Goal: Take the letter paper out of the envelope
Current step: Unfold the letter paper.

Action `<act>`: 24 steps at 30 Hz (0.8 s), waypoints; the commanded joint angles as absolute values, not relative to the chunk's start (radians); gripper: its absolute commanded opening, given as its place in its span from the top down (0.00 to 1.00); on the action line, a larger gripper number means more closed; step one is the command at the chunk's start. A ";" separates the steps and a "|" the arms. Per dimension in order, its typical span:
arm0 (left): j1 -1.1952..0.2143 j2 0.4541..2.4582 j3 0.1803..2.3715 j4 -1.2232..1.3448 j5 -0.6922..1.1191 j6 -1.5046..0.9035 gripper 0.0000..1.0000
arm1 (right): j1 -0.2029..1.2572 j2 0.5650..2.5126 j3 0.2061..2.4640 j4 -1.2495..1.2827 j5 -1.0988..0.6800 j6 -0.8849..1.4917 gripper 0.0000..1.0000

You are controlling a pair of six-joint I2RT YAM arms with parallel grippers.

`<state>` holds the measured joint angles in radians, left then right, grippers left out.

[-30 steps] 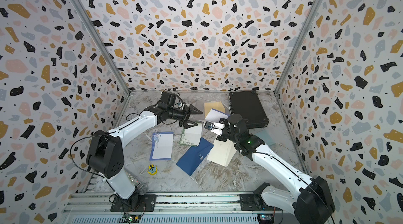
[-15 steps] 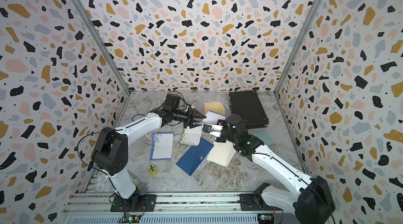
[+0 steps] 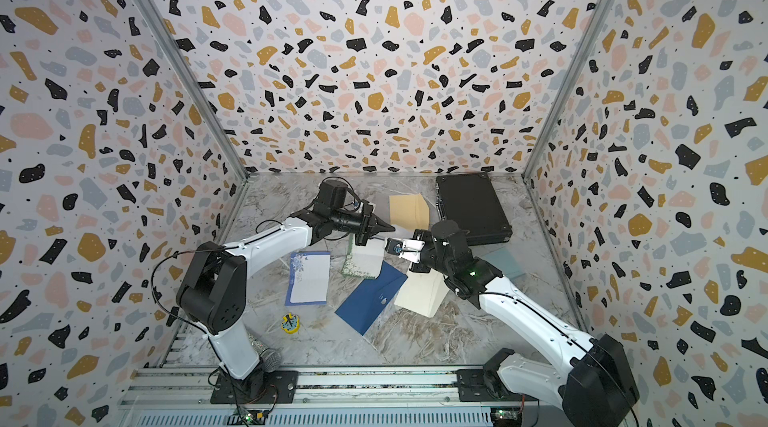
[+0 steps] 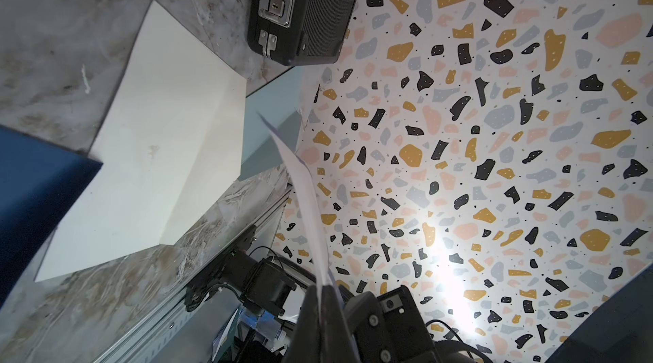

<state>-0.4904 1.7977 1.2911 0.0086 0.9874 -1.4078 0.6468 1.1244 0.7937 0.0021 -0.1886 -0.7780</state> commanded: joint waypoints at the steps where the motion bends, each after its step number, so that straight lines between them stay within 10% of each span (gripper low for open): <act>1: -0.476 1.777 1.291 0.083 1.000 -1.429 1.00 | 0.652 1.095 0.772 0.012 -0.181 -0.715 0.98; 5: -0.461 1.756 1.283 0.112 0.989 -1.448 1.00 | 0.653 1.077 0.761 0.007 -0.192 -0.584 0.72; 24: -0.393 1.691 1.328 0.016 0.906 -1.326 1.00 | 0.656 0.979 0.826 -0.118 -0.111 -0.024 0.42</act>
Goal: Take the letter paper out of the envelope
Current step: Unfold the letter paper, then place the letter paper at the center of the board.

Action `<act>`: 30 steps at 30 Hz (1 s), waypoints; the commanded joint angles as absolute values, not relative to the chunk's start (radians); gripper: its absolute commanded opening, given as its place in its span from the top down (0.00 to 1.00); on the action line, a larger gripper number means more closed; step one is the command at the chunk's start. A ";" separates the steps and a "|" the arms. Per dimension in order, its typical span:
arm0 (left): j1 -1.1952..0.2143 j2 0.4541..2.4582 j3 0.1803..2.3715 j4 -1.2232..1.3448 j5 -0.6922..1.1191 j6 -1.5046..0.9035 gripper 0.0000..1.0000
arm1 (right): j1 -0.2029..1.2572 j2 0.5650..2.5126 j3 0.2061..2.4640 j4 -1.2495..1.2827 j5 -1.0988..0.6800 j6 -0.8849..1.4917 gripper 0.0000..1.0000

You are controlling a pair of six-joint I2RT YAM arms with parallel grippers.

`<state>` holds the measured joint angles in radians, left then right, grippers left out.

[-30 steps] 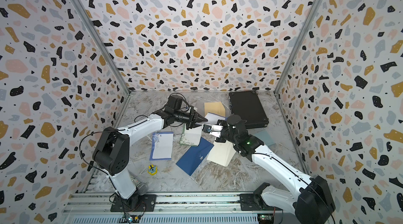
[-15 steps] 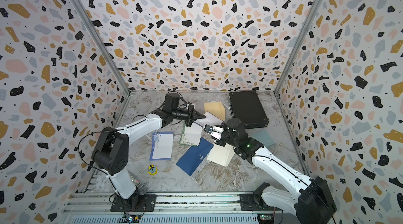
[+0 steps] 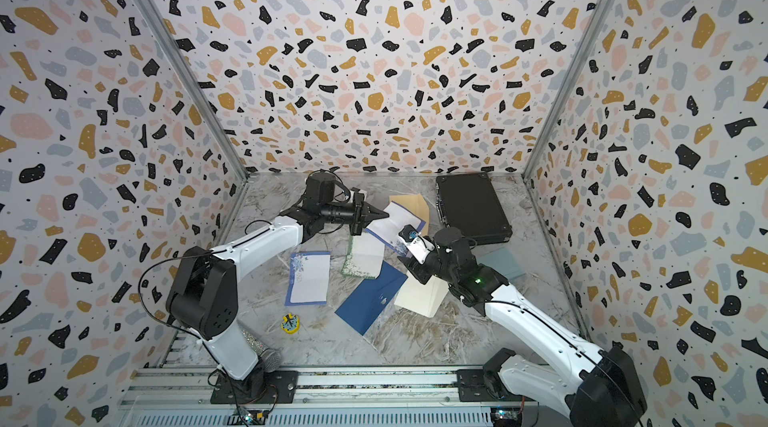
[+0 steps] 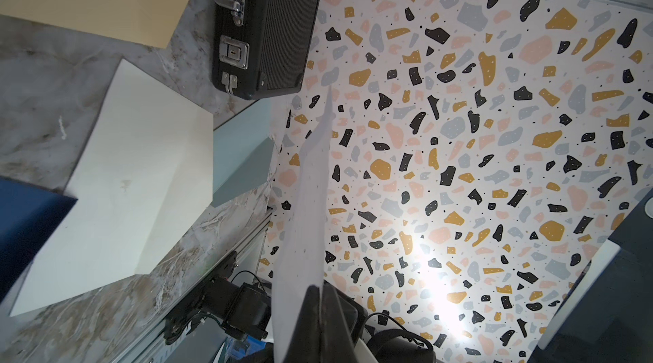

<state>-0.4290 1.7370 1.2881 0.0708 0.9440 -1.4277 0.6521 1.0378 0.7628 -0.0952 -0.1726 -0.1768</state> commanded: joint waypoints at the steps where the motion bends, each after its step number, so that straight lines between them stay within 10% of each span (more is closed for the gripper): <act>1: -0.381 1.687 1.340 -0.025 0.893 -1.284 1.00 | 0.657 0.968 0.835 -0.127 -0.087 0.016 0.40; 13: -0.075 1.659 1.307 -0.272 0.712 -0.802 1.00 | 0.657 0.977 0.896 -0.249 -0.181 0.486 0.36; 30: 0.236 1.899 1.387 -0.578 0.353 -0.396 1.00 | 0.657 1.092 0.946 -0.232 -0.254 0.489 0.37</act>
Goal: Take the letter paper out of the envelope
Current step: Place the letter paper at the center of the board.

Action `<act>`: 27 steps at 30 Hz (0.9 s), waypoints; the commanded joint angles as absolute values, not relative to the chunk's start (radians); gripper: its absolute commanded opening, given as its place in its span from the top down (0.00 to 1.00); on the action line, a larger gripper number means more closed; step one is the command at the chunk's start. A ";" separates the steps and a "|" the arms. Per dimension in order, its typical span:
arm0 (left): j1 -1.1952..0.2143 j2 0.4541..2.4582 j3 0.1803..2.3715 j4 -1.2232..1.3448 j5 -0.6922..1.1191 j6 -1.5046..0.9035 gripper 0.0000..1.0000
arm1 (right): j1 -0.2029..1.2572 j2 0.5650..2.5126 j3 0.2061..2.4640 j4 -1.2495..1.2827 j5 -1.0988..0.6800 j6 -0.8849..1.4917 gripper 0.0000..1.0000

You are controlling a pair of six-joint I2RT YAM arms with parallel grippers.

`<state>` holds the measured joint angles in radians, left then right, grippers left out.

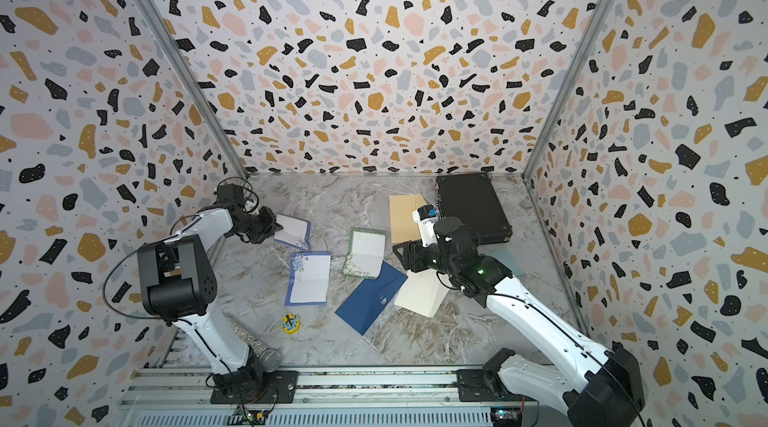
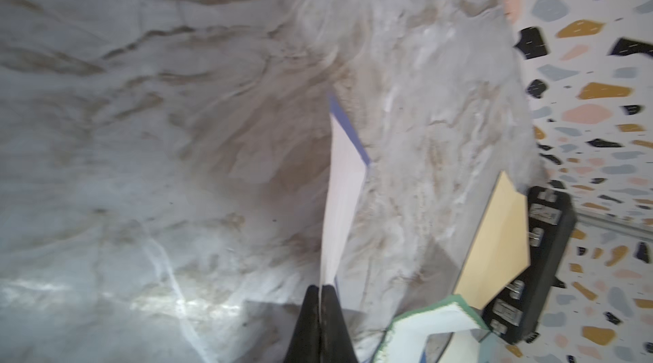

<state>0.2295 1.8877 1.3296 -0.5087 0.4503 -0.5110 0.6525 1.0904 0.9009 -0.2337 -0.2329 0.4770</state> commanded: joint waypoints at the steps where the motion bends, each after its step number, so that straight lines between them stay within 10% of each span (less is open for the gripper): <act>1: 0.236 1.908 1.396 -0.598 0.304 -0.373 1.00 | 0.657 1.096 0.949 -0.233 -0.254 0.488 0.37; 27: 0.265 2.067 1.547 -0.661 0.181 -0.299 1.00 | 0.655 1.144 0.949 -0.295 -0.258 0.491 0.34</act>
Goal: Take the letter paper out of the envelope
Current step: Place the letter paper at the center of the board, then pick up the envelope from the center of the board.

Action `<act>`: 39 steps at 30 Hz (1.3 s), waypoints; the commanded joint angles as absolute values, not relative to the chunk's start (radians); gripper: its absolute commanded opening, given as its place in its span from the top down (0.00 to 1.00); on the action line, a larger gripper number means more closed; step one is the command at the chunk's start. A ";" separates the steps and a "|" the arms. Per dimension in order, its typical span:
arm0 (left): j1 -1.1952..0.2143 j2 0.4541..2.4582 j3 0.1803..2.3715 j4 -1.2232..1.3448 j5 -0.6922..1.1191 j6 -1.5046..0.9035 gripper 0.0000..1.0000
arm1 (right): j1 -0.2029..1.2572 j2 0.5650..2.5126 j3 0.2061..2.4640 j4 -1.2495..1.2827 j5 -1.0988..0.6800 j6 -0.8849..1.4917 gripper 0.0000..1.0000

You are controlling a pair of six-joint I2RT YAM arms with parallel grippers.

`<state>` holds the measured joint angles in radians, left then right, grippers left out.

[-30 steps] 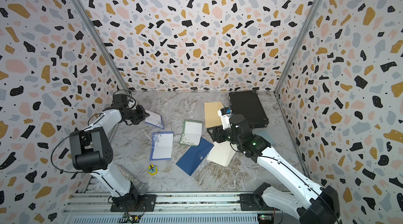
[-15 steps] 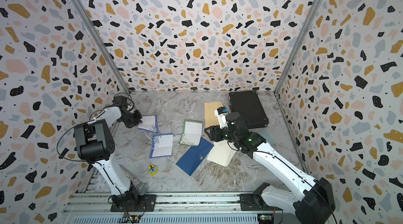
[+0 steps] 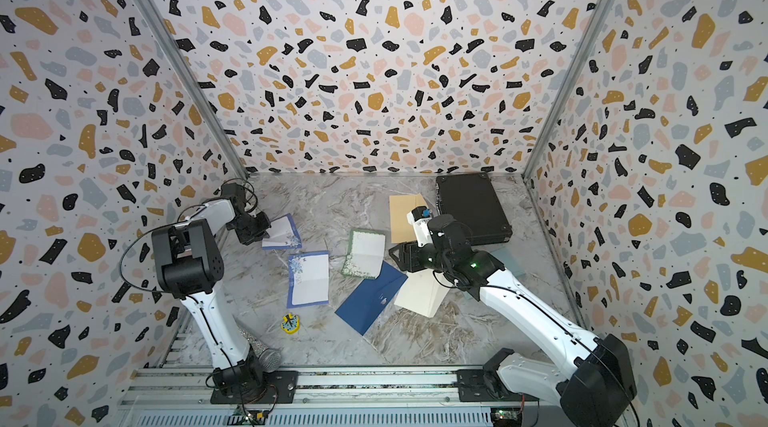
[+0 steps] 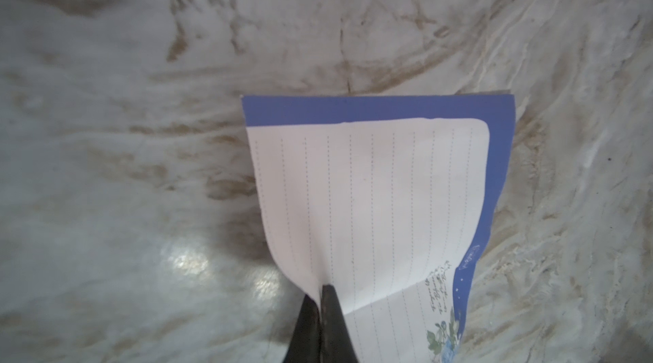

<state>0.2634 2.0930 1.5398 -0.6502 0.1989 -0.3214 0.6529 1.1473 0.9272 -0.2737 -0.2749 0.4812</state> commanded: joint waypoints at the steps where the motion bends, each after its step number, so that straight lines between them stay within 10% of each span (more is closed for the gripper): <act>1: 0.264 2.062 1.545 -0.657 0.187 -0.299 1.00 | 0.655 1.146 0.945 -0.294 -0.250 0.502 0.34; 10: 0.265 2.058 1.531 -0.629 0.240 -0.281 0.68 | 0.653 1.151 0.928 -0.283 -0.255 0.538 0.34; 22: 0.261 1.923 1.497 -0.666 0.172 -0.327 0.54 | 0.653 1.154 0.915 -0.308 -0.220 0.568 0.34; 29: 0.220 1.819 1.439 -0.638 0.383 -0.381 0.53 | 0.666 1.293 1.058 -0.550 -0.091 0.625 0.51; 39: -0.071 1.600 1.167 -0.473 0.653 -0.465 0.60 | 0.773 1.469 1.164 -0.811 0.022 0.929 0.42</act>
<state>-0.0238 1.6630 1.2449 -0.5465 0.5304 -0.4076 0.7525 1.4521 1.1492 -0.6819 -0.0097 0.7696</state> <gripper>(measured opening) 0.407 0.580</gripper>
